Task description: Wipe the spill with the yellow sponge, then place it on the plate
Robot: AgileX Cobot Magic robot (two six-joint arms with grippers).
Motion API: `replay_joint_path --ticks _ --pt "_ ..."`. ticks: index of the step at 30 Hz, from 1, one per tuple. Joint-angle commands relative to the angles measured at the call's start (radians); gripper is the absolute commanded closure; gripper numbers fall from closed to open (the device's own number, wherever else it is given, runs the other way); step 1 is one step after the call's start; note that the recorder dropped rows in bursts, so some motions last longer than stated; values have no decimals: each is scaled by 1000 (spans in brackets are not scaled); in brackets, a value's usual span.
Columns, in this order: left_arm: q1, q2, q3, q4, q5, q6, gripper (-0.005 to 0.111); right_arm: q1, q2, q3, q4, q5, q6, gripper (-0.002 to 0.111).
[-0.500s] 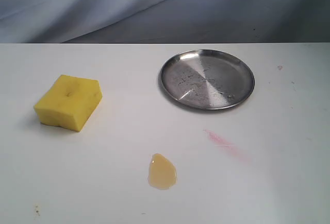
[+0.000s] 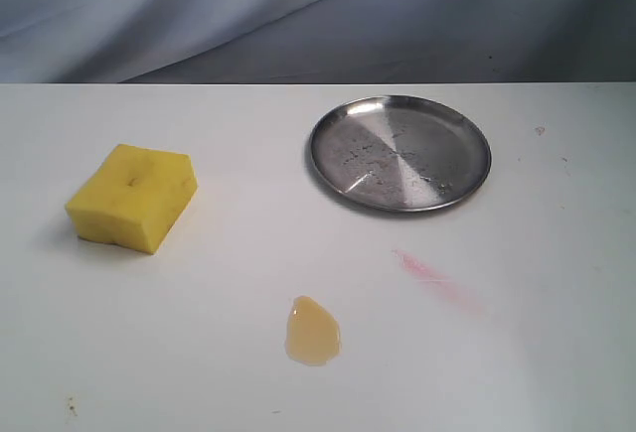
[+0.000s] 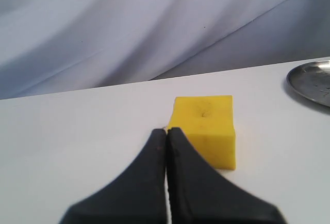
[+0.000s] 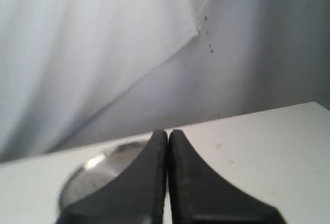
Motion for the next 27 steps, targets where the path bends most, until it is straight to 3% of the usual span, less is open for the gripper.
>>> replay_joint_path --ticks 1,6,12,18,27 --pt "1 -3 -3 1 -6 -8 107 5 -8 -4 206 -133 58 108" --pt "1 -3 -3 1 -6 -8 107 5 103 -195 181 70 28 108" --pt "1 -3 -3 1 -6 -8 107 50 395 -471 303 310 -334 108" --pt "1 -3 -3 1 -6 -8 107 166 750 -686 631 442 -734 108" --pt "1 -3 -3 1 -6 -8 107 431 1283 -1023 653 547 -763 108"
